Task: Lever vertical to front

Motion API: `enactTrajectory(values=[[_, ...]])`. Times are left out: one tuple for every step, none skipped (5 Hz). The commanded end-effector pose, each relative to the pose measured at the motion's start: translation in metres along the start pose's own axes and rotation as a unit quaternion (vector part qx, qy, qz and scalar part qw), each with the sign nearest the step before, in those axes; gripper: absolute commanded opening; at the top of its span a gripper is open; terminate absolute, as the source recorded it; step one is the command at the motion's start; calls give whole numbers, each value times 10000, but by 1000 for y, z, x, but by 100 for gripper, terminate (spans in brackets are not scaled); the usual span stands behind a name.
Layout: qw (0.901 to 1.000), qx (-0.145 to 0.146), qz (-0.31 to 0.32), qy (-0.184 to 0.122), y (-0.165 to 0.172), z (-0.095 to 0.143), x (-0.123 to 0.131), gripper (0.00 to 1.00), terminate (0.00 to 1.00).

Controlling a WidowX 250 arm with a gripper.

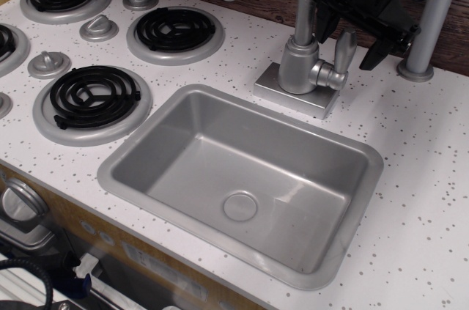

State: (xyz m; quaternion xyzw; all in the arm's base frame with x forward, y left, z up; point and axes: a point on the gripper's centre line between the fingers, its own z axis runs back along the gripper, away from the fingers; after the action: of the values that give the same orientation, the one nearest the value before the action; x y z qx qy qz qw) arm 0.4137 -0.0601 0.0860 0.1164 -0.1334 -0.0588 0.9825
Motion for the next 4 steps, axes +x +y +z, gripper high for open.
enactTrajectory(values=[[9991,-57,18,-427,14,28,21,100,0],[9992,-57,69,-395,14,27,20,0,0],[9994,-96,114,-311,15,25,18,0,0],[9993,-161,202,-287,14,21,15,0,0]])
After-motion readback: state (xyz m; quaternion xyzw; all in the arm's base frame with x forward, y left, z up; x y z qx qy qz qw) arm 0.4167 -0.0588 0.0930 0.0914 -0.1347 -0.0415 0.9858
